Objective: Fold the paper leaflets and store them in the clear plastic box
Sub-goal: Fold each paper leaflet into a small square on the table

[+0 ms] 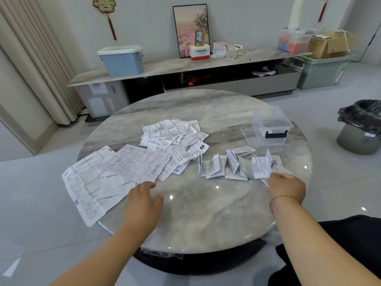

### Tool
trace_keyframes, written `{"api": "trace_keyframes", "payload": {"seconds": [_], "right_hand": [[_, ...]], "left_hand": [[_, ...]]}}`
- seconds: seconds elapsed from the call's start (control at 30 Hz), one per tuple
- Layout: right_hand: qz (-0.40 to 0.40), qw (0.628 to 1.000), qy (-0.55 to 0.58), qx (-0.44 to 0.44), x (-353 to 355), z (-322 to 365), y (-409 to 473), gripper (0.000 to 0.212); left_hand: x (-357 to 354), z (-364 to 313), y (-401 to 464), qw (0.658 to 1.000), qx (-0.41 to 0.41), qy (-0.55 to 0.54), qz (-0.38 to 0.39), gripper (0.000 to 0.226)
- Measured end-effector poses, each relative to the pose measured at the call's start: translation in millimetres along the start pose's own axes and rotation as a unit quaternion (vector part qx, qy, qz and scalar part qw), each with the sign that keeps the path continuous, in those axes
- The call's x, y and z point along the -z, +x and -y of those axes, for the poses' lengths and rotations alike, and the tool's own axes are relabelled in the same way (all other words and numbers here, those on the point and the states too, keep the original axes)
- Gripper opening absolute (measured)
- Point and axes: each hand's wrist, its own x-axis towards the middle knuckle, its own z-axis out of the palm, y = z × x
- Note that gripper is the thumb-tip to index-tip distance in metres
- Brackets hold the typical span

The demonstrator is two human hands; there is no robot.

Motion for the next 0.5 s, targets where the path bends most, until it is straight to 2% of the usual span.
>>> {"api": "trace_keyframes", "payload": {"seconds": [0.13, 0.2, 0.23, 0.3, 0.4, 0.47, 0.5], "right_hand": [[0.078, 0.994, 0.015, -0.077, -9, -1, 12, 0.005], [0.093, 0.99, -0.081, -0.073, -11, -1, 12, 0.018], [0.068, 0.988, -0.127, -0.048, -11, -1, 10, 0.025], [0.021, 0.991, -0.135, 0.006, -12, -2, -2, 0.022], [-0.043, 0.995, -0.082, 0.031, -11, -1, -22, 0.049], [-0.046, 0.994, -0.068, 0.076, -13, 0, -34, 0.047], [-0.039, 0.992, -0.062, 0.101, -13, 1, -38, 0.044]], "left_hand": [[-4, 16, 19, 0.999, 0.006, 0.05, -0.018, 0.041], [-8, 22, 29, 0.997, 0.007, 0.068, -0.023, 0.047], [-10, 24, 33, 0.997, 0.006, 0.076, -0.017, 0.049], [-12, 25, 41, 0.996, 0.021, 0.085, 0.009, 0.052], [-13, 20, 49, 0.988, 0.035, 0.15, 0.028, 0.036], [-13, 22, 53, 0.979, -0.015, 0.203, -0.013, 0.014], [-15, 24, 54, 0.973, -0.062, 0.221, -0.034, 0.025]]}}
